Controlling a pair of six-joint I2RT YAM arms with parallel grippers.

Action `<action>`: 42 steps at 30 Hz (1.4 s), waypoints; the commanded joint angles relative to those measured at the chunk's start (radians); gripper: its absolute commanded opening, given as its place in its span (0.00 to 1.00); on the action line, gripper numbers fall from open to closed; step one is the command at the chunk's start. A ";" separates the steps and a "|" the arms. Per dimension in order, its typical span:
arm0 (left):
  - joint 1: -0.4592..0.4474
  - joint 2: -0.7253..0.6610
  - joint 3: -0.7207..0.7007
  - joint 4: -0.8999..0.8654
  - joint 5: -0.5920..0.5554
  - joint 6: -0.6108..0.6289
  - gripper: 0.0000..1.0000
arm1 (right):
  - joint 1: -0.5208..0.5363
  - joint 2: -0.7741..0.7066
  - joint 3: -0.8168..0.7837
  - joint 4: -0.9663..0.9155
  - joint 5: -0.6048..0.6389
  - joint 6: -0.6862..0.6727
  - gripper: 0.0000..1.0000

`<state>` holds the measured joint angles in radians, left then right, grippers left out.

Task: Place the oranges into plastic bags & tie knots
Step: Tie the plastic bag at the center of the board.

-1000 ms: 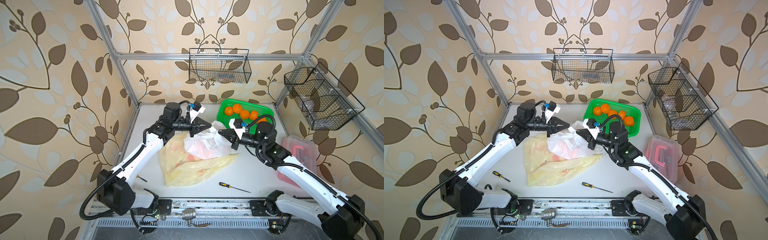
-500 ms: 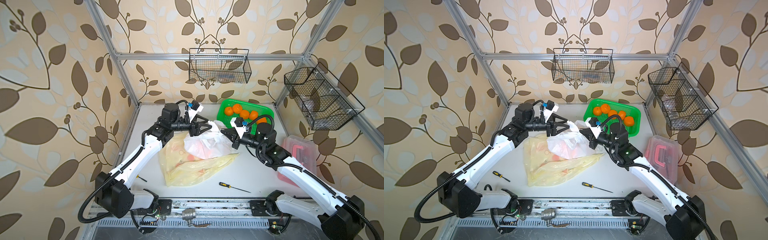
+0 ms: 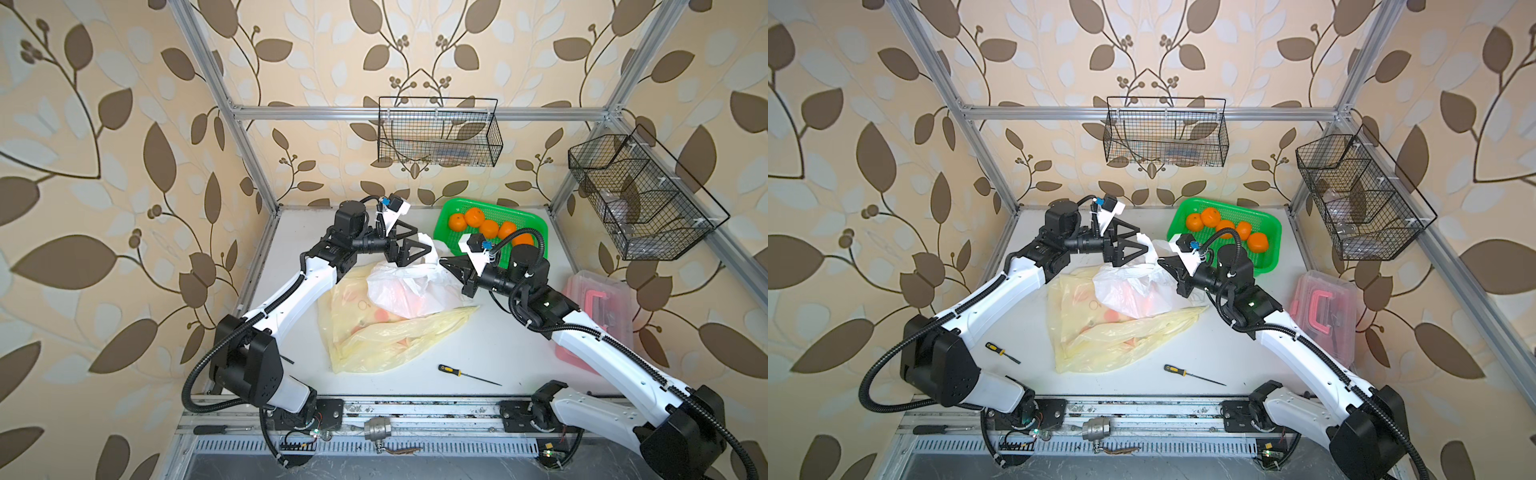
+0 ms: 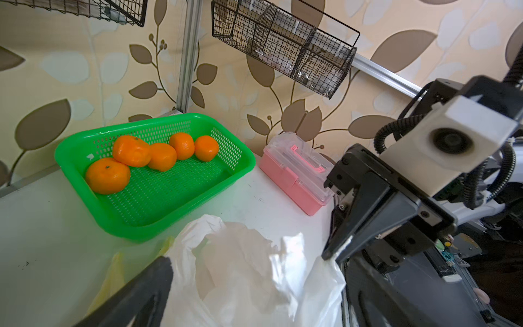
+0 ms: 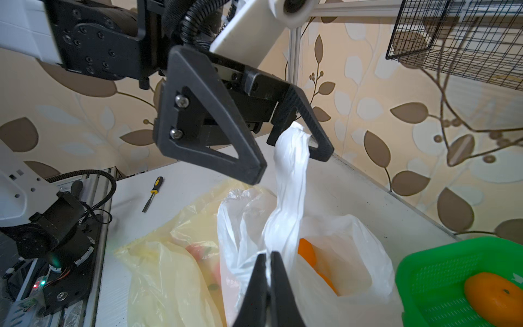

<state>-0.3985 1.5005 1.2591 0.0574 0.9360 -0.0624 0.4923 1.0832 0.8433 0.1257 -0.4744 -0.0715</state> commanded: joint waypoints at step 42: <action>-0.039 -0.001 0.054 -0.081 0.133 0.072 0.41 | -0.044 0.149 0.185 0.068 -0.026 0.105 0.00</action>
<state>-0.4328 1.5551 1.3125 -0.0216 1.0649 -0.0208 0.4511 1.2301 0.9943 0.2024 -0.5049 0.0513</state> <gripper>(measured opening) 0.424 0.047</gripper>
